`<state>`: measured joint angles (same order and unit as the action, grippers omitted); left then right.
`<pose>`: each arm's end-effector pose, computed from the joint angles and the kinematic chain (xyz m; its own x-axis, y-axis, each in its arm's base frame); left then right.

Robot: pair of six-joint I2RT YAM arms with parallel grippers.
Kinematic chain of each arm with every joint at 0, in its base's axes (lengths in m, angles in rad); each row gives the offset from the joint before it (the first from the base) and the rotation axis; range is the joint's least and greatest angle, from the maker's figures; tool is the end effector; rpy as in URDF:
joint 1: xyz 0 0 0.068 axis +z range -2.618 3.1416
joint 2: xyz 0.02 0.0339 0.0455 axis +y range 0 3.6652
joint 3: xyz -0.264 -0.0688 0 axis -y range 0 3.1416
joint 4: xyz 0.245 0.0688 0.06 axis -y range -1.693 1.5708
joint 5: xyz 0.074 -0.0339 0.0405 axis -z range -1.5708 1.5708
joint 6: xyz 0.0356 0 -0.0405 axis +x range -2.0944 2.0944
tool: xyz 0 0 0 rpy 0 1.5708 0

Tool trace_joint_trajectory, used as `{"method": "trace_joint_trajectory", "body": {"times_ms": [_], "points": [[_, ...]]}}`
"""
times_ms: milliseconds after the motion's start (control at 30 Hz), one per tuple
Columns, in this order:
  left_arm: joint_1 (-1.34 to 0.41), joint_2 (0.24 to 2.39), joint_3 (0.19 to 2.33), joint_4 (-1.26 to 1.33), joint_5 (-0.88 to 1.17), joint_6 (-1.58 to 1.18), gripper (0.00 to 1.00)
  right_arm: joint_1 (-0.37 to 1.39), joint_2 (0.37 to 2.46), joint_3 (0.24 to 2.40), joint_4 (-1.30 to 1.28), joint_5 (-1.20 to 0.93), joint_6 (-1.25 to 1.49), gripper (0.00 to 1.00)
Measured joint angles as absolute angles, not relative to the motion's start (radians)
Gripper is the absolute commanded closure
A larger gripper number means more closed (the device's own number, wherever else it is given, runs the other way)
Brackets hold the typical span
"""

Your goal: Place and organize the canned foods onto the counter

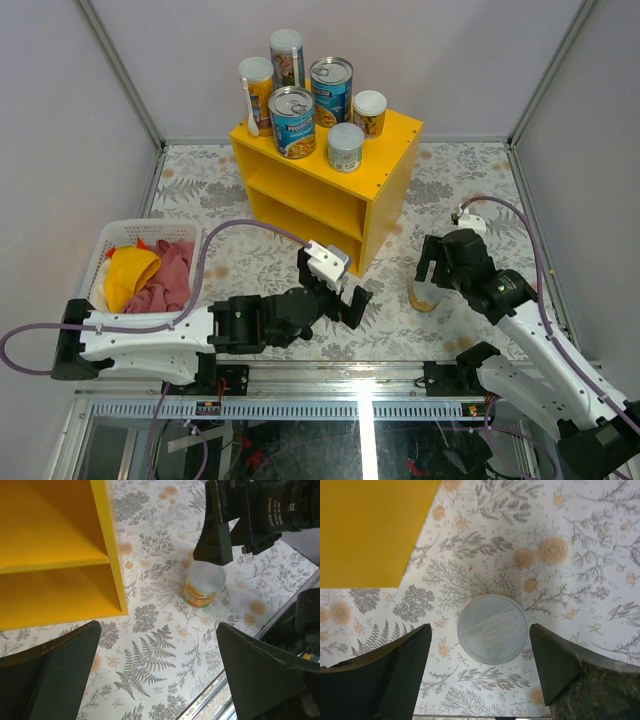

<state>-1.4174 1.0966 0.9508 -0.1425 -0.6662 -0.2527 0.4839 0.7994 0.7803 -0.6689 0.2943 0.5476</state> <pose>0.0597 -0.2421 0.3431 -0.2137 0.0956 -0.9722 0.6538 0.7535 -0.0696 0.1513 0.0679 0.2895 -0.6084 0.2431 -0.7555 0.0819 0.9661 0.2449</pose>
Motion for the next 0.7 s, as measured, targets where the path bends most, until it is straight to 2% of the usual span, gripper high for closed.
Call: {"method": "trace_joint_trajectory", "body": {"times_ms": [100,467,700], "points": [[-1.447,1.097,0.9,-0.106,-0.685,-0.255,0.0,0.484,0.798,0.736,-0.669,0.274,0.562,0.05],[-1.507,1.108,0.765,0.08,-0.71,-0.244,0.0,0.484,0.765,0.706,-0.669,0.286,0.618,0.05],[-1.547,1.264,0.632,0.418,-0.637,-0.118,0.0,0.484,0.742,0.8,-0.714,0.355,0.669,0.05]]}}
